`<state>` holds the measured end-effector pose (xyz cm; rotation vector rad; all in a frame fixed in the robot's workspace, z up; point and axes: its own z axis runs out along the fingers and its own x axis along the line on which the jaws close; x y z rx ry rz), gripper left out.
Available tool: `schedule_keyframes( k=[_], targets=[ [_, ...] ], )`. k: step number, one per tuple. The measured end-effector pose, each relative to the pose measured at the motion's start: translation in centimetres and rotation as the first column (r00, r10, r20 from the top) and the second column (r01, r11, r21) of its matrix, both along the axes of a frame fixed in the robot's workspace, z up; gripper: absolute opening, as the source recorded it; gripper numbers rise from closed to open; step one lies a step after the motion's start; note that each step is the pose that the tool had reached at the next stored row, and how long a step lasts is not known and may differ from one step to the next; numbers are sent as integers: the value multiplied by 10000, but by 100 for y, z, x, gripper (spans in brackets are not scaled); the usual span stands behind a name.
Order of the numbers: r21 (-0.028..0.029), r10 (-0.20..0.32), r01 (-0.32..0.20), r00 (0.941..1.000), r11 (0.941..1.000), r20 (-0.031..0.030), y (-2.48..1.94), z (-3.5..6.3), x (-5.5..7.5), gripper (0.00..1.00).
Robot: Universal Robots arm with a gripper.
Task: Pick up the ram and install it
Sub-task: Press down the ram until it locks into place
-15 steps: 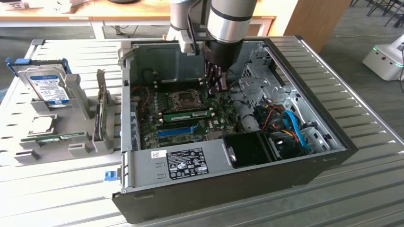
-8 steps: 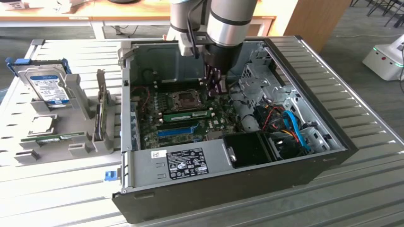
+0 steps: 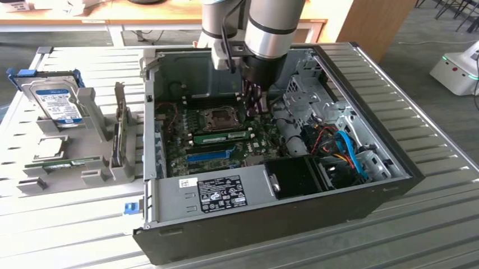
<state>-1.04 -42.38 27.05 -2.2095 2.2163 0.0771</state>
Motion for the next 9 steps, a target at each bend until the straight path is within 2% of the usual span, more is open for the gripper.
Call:
schedule_keyframes(
  k=[9],
  targets=[
    [0,0,0,10000,10000,0,0,-19,0,11]
  ],
)
